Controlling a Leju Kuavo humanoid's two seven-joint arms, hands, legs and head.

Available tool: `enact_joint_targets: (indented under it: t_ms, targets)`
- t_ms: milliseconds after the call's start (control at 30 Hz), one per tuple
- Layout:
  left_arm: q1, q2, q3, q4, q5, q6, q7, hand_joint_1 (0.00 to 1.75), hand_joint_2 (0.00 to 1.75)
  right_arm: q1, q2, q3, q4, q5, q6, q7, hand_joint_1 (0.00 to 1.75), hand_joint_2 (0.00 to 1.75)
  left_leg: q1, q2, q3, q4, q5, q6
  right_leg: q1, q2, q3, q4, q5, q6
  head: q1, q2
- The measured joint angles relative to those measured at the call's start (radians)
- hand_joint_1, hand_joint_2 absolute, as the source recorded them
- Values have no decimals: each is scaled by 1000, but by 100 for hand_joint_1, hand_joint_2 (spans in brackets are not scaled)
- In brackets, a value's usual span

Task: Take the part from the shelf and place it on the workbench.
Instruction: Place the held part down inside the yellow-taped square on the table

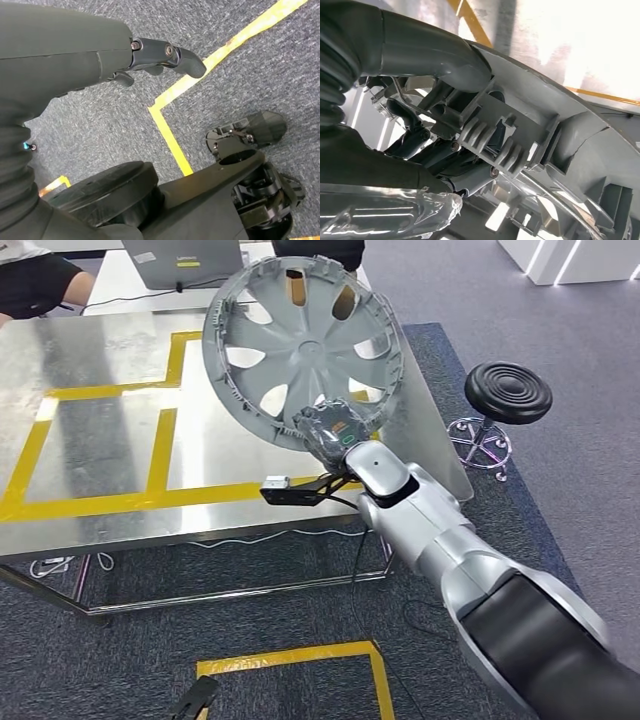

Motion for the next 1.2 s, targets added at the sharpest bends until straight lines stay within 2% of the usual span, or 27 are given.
enact_joint_targets:
  t_ms: [133,400,700,900,1200]
  targets:
    - [0,-1,0,0,-6,-12,-6,0,175,-30,12,33,16,55,31,44,175,175,0,0,0,0,0,0,0,0,0,0,0,0,0,0]
    - [0,-1,0,0,-11,-16,-11,0,175,-69,15,55,39,69,49,54,175,175,0,0,0,0,0,0,0,0,0,0,0,0,0,0]
    - [1,-1,0,0,-14,-16,-13,0,175,-110,-10,60,75,58,151,90,175,175,0,0,0,0,0,0,0,0,0,0,0,0,0,0]
    - [1,0,1,0,-20,-12,-13,0,175,-118,-29,32,91,32,154,76,175,175,0,0,1,0,0,0,0,1,0,0,0,0,0,0]
    - [0,0,1,0,-23,-9,-14,0,175,-122,-29,19,95,38,138,51,175,175,0,0,1,0,0,0,0,1,0,0,0,0,0,0]
